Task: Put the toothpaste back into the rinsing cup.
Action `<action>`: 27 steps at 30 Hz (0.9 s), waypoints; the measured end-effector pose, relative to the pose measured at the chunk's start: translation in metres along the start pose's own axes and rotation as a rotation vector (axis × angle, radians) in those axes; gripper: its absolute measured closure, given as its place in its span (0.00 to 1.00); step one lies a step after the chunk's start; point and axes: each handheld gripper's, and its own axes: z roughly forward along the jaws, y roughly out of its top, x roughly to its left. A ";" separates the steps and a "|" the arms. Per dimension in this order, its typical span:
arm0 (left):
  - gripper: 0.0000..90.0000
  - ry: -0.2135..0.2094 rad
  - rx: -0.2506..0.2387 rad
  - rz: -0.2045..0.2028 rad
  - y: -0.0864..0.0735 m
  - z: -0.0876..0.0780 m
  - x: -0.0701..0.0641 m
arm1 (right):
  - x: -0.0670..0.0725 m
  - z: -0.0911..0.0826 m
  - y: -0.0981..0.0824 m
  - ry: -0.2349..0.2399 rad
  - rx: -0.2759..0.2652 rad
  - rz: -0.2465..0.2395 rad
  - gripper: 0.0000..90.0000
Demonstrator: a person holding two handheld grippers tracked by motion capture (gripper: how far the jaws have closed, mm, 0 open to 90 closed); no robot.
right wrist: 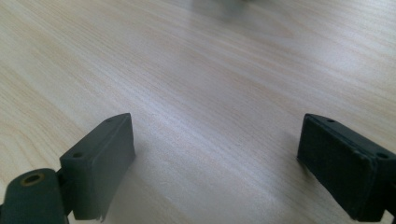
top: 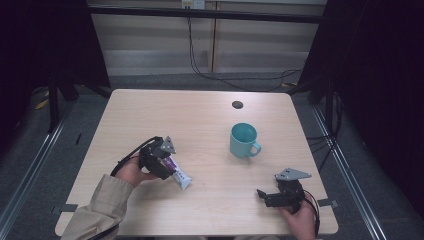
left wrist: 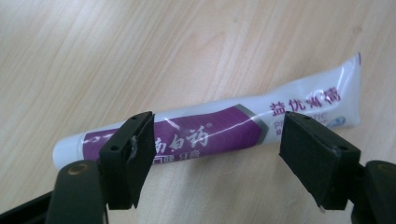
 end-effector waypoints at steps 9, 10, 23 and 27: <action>0.28 -0.010 0.021 0.016 0.003 0.009 -0.002 | 0.000 0.000 0.000 0.000 -0.001 -0.001 0.11; 0.28 -0.007 0.021 0.015 0.003 0.009 -0.002 | 0.000 0.000 0.000 0.000 -0.002 -0.003 0.11; 0.25 -0.022 -0.061 -0.478 -0.006 0.008 0.019 | 0.000 0.000 0.000 0.000 0.000 -0.001 0.11; 0.24 0.018 -0.052 -0.561 -0.005 0.012 0.020 | 0.000 0.000 0.000 0.000 -0.002 -0.003 0.11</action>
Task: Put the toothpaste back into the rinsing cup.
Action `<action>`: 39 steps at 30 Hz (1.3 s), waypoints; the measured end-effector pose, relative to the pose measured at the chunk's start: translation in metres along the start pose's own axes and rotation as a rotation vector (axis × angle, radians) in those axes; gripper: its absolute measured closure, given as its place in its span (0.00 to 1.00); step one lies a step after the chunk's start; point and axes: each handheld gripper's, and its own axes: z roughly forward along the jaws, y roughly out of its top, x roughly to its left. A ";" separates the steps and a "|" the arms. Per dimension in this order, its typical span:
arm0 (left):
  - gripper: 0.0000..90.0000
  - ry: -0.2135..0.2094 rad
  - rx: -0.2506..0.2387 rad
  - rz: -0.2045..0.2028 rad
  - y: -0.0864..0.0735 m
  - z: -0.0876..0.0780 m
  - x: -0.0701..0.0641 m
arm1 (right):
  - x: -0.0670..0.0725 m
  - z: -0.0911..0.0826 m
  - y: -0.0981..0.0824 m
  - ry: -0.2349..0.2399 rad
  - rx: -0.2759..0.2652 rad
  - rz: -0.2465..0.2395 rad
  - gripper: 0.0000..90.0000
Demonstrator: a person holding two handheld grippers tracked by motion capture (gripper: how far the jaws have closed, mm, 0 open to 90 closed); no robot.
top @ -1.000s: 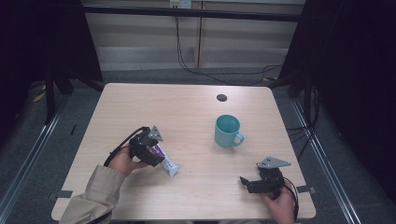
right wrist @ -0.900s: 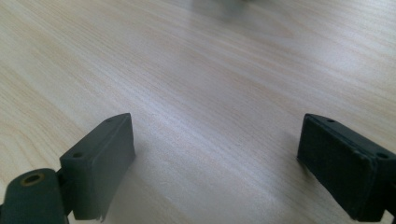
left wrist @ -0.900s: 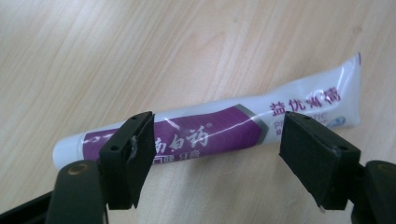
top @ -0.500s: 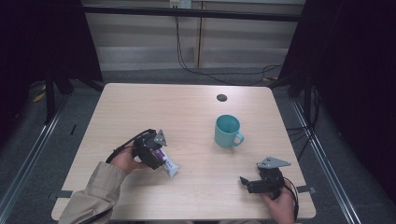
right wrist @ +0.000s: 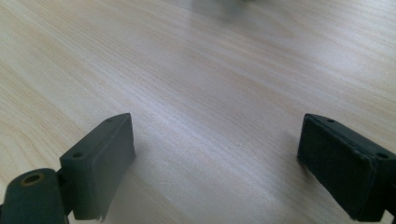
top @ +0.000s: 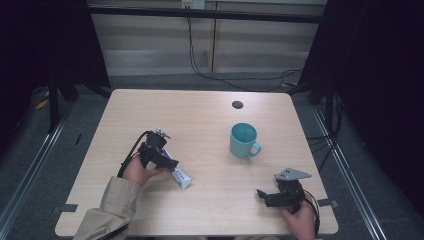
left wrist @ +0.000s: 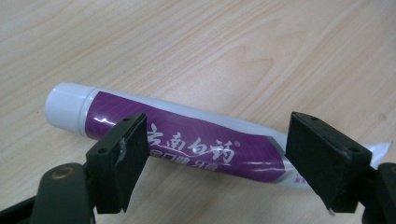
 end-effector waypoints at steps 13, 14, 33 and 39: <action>0.21 0.079 0.021 -0.088 -0.001 0.006 -0.001 | 0.000 0.000 0.000 0.000 0.002 0.003 0.11; 0.20 0.077 0.016 -0.087 -0.002 0.006 0.000 | 0.000 0.000 0.000 0.000 0.000 0.000 0.11; 0.18 0.112 0.001 -0.127 -0.004 0.011 -0.001 | 0.000 0.000 0.000 -0.001 0.001 -0.001 0.11; 0.34 0.084 -0.019 -0.130 -0.003 0.010 -0.002 | 0.000 0.000 0.000 0.000 0.001 0.000 0.11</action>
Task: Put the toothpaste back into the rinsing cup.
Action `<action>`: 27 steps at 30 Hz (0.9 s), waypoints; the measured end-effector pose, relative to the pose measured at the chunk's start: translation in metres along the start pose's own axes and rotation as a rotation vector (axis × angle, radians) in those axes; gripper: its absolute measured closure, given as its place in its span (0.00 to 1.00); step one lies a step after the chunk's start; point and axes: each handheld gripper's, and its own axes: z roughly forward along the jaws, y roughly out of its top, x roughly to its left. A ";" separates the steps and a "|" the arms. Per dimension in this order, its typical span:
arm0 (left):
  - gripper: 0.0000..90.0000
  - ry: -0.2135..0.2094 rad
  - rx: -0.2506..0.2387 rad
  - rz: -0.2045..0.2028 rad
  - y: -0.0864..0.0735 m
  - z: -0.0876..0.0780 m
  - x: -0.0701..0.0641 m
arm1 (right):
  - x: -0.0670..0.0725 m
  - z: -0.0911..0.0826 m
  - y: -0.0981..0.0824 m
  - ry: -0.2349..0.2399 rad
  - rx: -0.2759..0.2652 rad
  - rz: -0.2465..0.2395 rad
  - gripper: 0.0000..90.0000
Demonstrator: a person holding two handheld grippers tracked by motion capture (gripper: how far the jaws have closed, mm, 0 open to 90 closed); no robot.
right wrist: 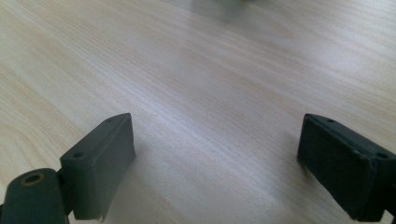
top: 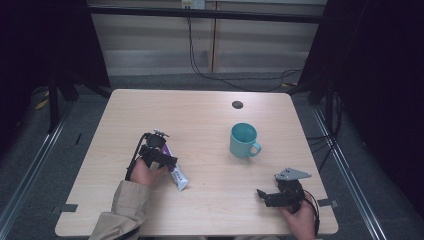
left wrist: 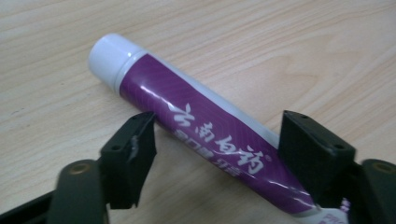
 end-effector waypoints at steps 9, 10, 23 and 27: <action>0.44 -0.014 0.014 0.010 0.002 -0.001 -0.003 | 0.000 0.000 0.000 -0.001 0.000 0.000 0.11; 0.44 -0.017 0.014 0.008 0.002 -0.001 -0.003 | 0.000 0.000 0.000 -0.001 0.000 0.000 0.11; 0.37 -0.057 0.030 -0.033 -0.009 -0.002 -0.011 | 0.000 0.000 0.000 0.000 0.000 0.000 0.11; 0.45 -0.056 0.077 -0.021 -0.011 0.003 -0.012 | 0.000 0.000 0.000 0.000 0.000 0.000 0.11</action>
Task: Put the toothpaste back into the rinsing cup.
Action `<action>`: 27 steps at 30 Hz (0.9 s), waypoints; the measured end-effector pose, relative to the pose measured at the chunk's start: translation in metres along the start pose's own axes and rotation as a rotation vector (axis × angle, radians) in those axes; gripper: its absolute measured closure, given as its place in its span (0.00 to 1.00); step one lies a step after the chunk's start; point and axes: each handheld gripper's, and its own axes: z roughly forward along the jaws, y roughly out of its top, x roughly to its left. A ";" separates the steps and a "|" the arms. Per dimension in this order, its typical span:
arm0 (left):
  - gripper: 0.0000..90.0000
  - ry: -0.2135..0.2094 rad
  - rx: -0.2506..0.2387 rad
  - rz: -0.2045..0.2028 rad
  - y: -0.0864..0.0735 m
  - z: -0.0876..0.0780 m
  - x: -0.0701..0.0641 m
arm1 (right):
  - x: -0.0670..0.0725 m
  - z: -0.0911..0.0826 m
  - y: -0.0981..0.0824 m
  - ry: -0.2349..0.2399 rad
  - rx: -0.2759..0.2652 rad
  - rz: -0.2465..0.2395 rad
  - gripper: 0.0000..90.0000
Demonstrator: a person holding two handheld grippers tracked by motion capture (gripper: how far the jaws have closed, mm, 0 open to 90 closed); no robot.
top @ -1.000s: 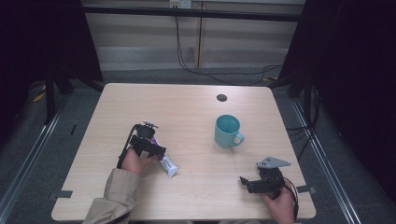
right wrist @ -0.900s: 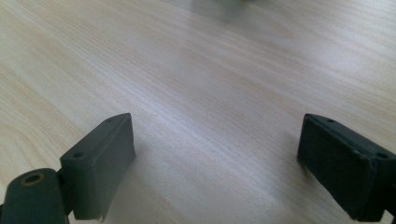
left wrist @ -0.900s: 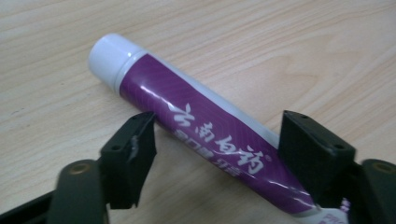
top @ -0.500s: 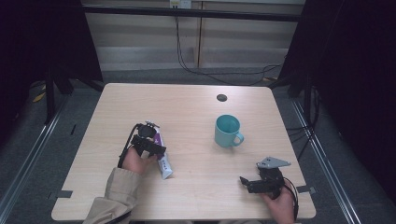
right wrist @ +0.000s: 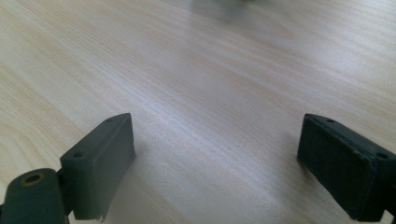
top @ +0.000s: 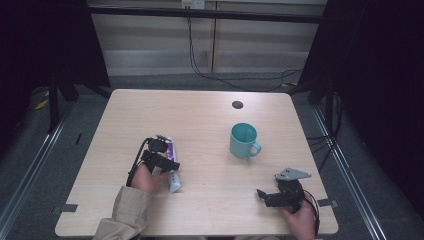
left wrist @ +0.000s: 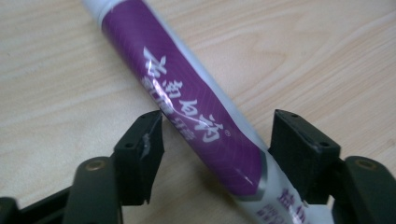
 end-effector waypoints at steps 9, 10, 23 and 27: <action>0.73 -0.016 -0.009 0.066 -0.001 -0.001 -0.004 | 0.000 0.000 0.000 -0.001 -0.001 0.000 0.11; 0.79 -0.023 -0.016 0.072 -0.001 -0.002 -0.005 | 0.000 0.000 0.000 -0.001 0.000 0.001 0.11; 0.86 -0.049 -0.040 0.177 -0.005 -0.014 -0.006 | -0.002 0.000 0.000 0.009 -0.006 -0.010 0.11; 0.86 -0.064 -0.043 0.195 -0.005 -0.020 -0.008 | -0.003 -0.001 0.000 0.016 -0.005 -0.016 0.13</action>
